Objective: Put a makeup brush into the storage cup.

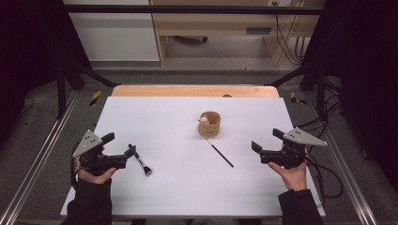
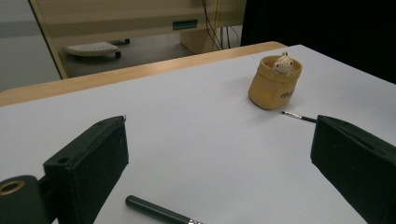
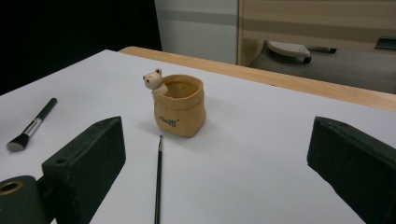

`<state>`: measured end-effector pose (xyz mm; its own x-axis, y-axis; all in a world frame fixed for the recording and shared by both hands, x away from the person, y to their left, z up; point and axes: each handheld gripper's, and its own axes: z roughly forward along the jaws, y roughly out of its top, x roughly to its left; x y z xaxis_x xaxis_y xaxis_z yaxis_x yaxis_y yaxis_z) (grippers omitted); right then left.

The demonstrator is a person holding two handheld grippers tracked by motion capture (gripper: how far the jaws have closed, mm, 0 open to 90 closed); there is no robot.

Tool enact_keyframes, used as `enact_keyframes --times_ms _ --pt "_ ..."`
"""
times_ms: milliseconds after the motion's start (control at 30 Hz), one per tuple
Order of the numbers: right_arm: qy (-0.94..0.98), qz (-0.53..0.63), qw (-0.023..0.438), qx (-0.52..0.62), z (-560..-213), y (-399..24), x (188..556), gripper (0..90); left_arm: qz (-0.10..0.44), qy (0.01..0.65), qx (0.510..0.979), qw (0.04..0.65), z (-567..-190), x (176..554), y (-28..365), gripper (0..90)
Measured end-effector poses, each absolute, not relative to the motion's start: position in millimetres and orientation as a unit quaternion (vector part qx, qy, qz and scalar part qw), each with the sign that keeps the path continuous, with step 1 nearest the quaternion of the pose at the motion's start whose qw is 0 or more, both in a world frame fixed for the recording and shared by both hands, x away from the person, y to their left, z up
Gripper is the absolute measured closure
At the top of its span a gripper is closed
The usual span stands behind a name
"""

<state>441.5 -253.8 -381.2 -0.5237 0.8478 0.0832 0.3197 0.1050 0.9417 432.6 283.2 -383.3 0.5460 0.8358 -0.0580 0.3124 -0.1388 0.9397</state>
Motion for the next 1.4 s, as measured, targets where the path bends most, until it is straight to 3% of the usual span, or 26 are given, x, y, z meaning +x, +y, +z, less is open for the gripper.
enact_keyframes --times_ms 900,1400 --pt "0.729 0.486 0.259 0.407 -374.4 -227.6 449.4 8.9 0.254 0.409 0.719 0.501 -389.3 432.7 281.4 4.3" --pt "0.76 0.465 0.227 0.394 -377.8 -189.6 462.6 14.4 0.253 0.41 0.72 0.499 -391.6 432.2 281.2 4.7"
